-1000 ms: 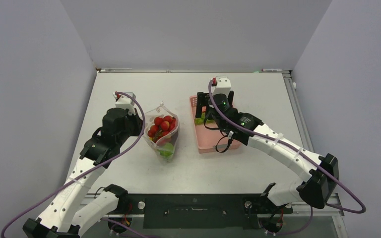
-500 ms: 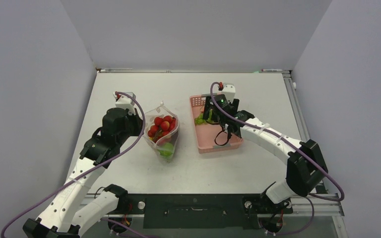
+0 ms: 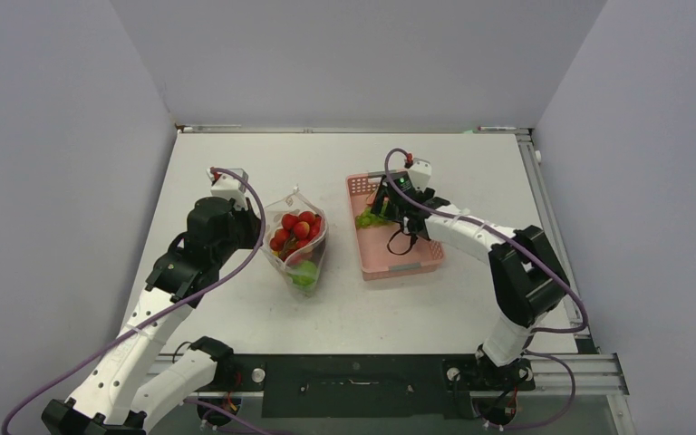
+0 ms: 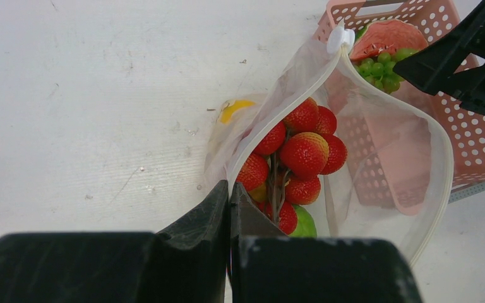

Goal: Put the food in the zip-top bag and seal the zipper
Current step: Pick up the fake fruit from the bin.

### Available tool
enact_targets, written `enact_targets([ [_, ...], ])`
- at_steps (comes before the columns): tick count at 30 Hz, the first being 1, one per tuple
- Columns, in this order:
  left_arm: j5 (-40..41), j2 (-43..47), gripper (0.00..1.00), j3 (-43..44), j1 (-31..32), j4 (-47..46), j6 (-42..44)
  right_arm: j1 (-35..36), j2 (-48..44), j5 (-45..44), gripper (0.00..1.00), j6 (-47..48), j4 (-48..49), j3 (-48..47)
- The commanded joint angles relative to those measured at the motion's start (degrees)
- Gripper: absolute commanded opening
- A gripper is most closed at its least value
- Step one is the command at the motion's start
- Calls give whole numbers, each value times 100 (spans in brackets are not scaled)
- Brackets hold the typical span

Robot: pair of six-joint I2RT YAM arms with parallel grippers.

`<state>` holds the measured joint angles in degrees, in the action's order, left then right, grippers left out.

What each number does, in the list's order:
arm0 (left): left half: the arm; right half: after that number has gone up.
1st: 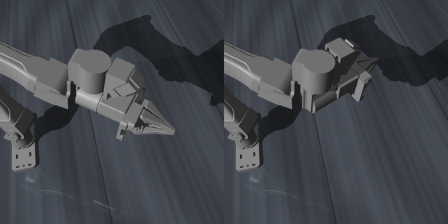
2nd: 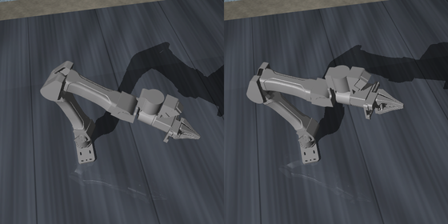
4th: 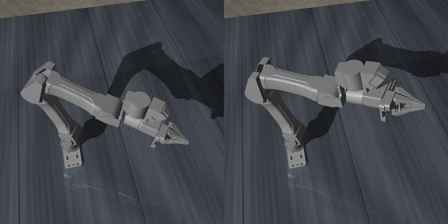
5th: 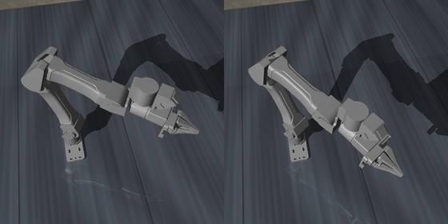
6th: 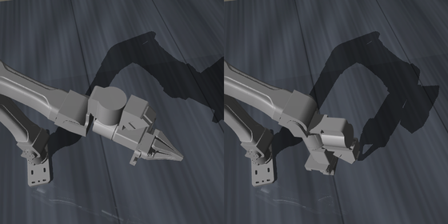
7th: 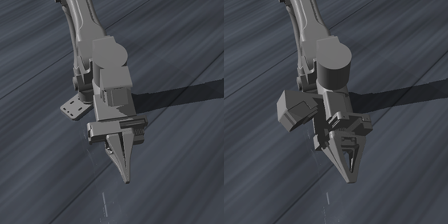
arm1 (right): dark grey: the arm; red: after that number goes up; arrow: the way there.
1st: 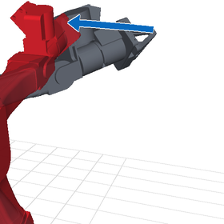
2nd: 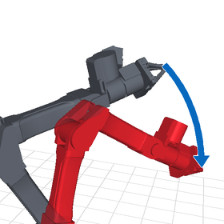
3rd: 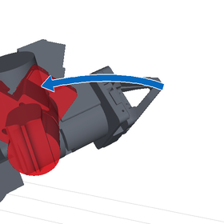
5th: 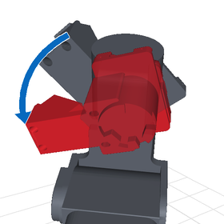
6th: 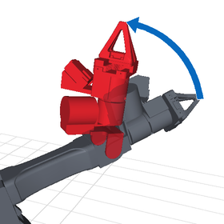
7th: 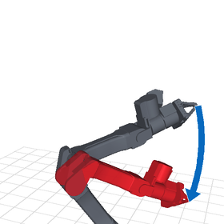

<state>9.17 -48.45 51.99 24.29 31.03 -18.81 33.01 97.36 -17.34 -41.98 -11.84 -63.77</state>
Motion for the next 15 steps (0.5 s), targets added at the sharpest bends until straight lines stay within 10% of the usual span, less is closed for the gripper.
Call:
enact_targets([
  [1, -25, 105, 0, 75, 5, -266, 26, -66, 356, 28, 81, -295, 346, -362],
  [15, -38, 82, 0, 83, 5, -265, 32, -233, 1046, 164, 74, -452, 633, -621],
])
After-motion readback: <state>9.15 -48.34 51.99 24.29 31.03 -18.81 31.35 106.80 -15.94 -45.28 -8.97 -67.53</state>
